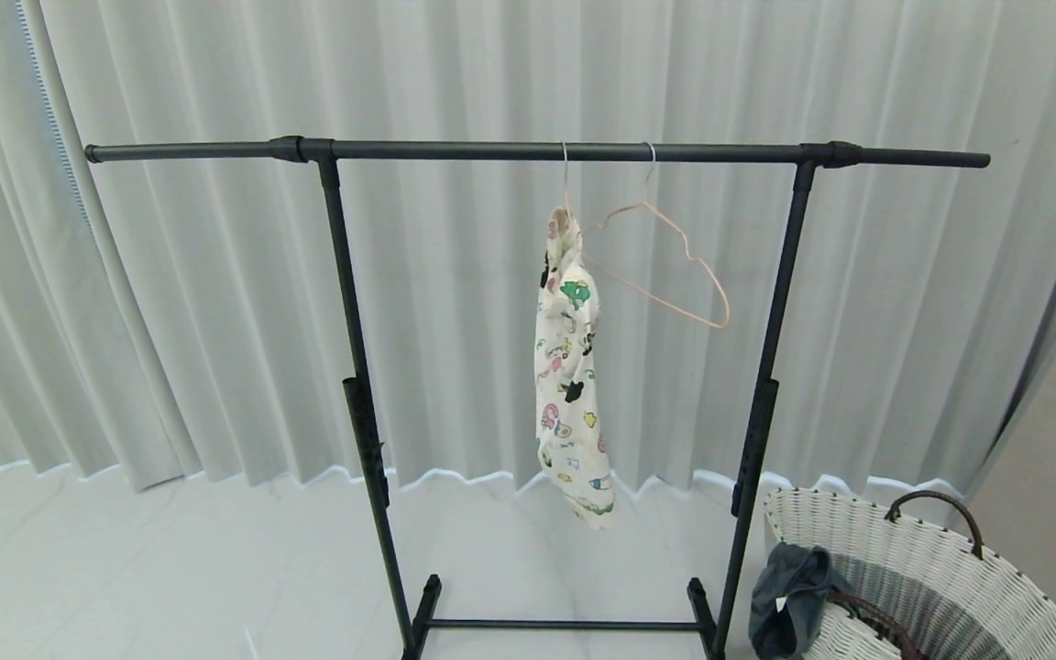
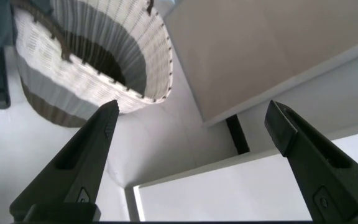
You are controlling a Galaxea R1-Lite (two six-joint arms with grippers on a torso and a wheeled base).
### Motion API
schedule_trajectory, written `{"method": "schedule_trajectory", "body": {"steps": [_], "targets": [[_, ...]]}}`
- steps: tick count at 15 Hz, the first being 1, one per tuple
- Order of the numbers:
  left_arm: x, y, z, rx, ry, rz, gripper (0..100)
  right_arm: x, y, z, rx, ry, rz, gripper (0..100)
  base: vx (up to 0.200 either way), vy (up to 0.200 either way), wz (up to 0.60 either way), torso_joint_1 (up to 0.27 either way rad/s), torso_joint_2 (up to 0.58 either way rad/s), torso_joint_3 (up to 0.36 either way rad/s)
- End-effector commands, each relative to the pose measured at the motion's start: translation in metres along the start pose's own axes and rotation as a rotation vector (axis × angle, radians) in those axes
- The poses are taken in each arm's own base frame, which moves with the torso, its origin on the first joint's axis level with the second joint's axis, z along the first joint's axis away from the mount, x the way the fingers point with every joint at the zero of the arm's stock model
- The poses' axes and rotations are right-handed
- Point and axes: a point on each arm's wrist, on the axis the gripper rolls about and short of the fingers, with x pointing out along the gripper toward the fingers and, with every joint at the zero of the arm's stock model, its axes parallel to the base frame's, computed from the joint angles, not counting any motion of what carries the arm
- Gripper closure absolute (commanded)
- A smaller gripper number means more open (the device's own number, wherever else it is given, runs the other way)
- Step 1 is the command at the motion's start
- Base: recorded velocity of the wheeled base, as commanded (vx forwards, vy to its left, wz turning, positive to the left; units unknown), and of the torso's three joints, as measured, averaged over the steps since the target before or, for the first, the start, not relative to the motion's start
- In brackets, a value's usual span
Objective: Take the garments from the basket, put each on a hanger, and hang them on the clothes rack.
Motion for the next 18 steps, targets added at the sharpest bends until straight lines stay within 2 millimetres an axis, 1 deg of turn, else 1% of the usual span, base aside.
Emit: {"method": "schedule_trajectory", "body": {"steps": [1,10,12,18], "targets": [[-0.0006,0.0001,0.0000,-0.002,-0.008,0.002,0,0.0006,0.0004,0.0004,-0.006,0.007,0.001,0,0.000,0.000,0.00,-0.232,0.48,0.242],[-0.0004,0.0000,0.0001,0.000,-0.006,-0.002,0,0.0001,0.0001,0.0000,-0.002,0.001,0.001,0,0.000,0.000,0.00,-0.219,0.43,0.216],[-0.0004,-0.0002,-0.0001,0.002,-0.006,-0.009,0,0.0001,0.0001,0.0000,-0.002,0.001,-0.001,0,0.000,0.000,0.00,-0.073,0.25,0.097],[-0.0004,-0.0008,0.0001,0.007,-0.010,-0.036,0,0.0002,0.0001,0.0001,-0.003,0.003,0.000,0,0.200,0.000,0.00,-0.014,0.04,0.039]]}}
